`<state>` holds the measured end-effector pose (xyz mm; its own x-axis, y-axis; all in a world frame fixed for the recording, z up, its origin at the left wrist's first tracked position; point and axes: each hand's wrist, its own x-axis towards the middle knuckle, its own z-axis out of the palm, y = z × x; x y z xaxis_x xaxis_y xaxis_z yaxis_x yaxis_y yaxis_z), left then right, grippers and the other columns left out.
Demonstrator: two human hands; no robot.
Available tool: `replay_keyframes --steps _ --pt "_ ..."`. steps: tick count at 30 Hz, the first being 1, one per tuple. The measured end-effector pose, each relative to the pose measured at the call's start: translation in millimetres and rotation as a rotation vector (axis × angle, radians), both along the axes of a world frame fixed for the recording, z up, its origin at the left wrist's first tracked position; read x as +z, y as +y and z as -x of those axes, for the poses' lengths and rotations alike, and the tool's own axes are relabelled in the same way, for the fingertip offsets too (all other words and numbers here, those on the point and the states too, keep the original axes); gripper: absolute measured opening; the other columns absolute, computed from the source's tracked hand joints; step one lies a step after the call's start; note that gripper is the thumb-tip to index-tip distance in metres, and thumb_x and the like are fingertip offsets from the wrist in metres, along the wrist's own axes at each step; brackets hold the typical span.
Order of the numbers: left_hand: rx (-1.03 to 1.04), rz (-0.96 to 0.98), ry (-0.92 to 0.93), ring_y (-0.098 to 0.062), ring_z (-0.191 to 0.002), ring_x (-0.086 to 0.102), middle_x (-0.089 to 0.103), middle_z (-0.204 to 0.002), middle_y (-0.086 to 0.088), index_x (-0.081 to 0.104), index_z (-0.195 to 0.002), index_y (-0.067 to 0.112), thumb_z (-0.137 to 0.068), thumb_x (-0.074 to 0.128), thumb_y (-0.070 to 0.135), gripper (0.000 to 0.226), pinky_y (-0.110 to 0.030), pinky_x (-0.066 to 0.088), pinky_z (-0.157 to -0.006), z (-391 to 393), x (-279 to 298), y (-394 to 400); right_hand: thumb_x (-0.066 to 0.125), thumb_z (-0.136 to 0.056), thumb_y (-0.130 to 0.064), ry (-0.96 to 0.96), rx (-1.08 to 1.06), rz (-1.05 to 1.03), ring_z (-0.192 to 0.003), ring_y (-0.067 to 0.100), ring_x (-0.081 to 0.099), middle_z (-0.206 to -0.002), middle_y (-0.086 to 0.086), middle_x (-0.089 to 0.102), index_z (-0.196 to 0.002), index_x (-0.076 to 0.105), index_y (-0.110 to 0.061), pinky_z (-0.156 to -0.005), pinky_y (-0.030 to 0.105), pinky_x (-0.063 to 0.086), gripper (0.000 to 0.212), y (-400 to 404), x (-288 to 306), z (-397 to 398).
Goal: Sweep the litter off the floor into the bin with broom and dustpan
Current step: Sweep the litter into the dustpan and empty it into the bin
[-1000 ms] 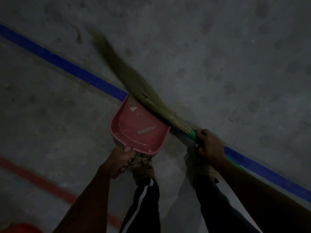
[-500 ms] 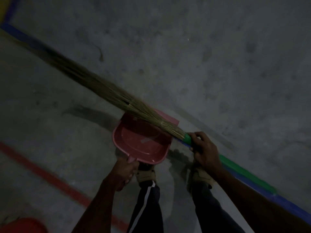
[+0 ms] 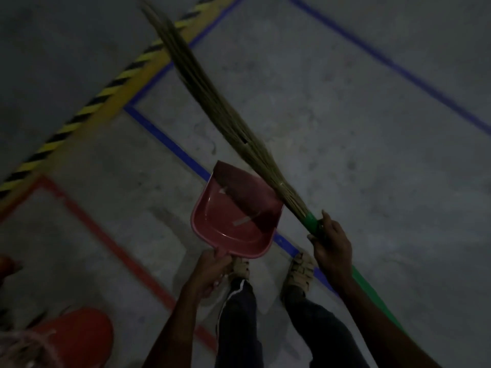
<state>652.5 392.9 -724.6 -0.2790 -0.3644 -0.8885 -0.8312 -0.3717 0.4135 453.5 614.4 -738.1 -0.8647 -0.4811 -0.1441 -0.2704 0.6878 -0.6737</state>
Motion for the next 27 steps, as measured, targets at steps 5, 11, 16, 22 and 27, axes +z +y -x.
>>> replay_keyframes --steps 5,11,16,22,27 --pt "0.104 0.037 0.018 -0.014 -0.037 0.036 0.045 -0.049 -0.001 0.053 -0.069 0.014 -0.09 0.065 0.019 0.025 -0.02 0.025 -0.044 -48.0 99.3 5.4 0.081 -0.076 -0.006 0.073 0.052 -0.004 -0.098 0.013 0.059 -0.123 0.013 0.063 -0.134 0.053 0.004 -0.077 0.036 0.057 0.066 2.7 102.1 -26.7" --pt "0.334 0.052 0.0 -0.014 -0.035 0.035 0.045 -0.048 -0.002 0.058 -0.074 0.009 -0.092 0.062 0.015 0.02 -0.018 0.025 -0.046 -124.0 172.5 26.6 0.078 -0.081 -0.001 0.093 0.198 0.085 -0.092 0.017 0.062 -0.116 0.013 0.066 -0.148 0.035 0.003 -0.079 0.02 0.045 0.08 -6.2 186.1 -89.7" --pt "0.54 0.105 0.025 -0.014 -0.036 0.032 0.041 -0.048 -0.003 0.055 -0.075 0.008 -0.093 0.06 0.013 0.019 -0.018 0.025 -0.043 -171.0 220.5 63.1 0.076 -0.085 -0.01 0.091 0.285 0.142 -0.091 0.018 0.064 -0.117 0.011 0.067 -0.153 0.028 -0.002 -0.076 0.027 0.047 0.084 -8.8 229.8 -125.1" --pt "0.819 0.095 0.057 -0.01 -0.035 0.032 0.042 -0.049 -0.002 0.054 -0.08 0.009 -0.092 0.062 0.013 0.015 -0.016 0.024 -0.038 -210.0 246.4 125.6 0.076 -0.085 -0.012 0.158 0.516 0.156 -0.087 0.021 0.066 -0.12 0.011 0.066 -0.147 0.038 0.004 -0.073 0.024 0.045 0.074 -6.7 257.8 -132.8" --pt "0.957 0.051 0.084 -0.011 -0.037 0.034 0.045 -0.048 0.0 0.057 -0.072 0.01 -0.093 0.062 0.021 0.023 -0.018 0.026 -0.043 -237.5 263.1 170.0 0.075 -0.087 -0.013 0.136 0.666 0.153 -0.091 0.024 0.067 -0.12 0.011 0.066 -0.146 0.042 0.003 -0.075 0.031 0.052 0.069 -6.1 273.7 -151.8"
